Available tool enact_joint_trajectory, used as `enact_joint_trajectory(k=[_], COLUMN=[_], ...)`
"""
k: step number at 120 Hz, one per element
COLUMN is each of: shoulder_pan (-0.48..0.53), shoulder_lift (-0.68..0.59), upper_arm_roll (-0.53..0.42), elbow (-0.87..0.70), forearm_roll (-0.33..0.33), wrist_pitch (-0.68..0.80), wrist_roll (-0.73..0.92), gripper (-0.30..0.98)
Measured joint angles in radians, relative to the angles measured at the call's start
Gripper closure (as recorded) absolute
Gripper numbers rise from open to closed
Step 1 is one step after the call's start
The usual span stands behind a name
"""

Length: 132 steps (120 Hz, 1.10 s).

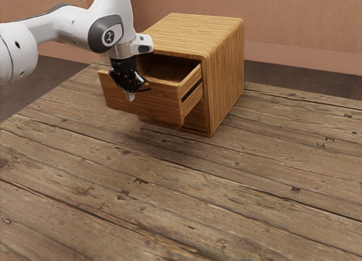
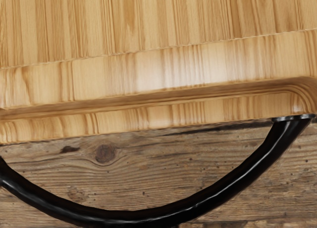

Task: Push the drawer handle with one arm to close the drawer

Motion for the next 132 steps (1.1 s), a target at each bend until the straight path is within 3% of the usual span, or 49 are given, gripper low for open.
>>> enact_joint_trajectory(k=[64, 82, 132], shoulder_pan=[-0.007, -0.056, -0.081], shoulder_lift=[0.070, 0.100, 0.212], upper_arm_roll=[0.030, 0.080, 0.085], elbow=[0.038, 0.093, 0.222], forearm_roll=[0.028, 0.030, 0.029], wrist_pitch=[0.210, 0.267, 0.345], wrist_roll=[0.035, 0.042, 0.053], gripper=[0.79, 0.79, 0.79])
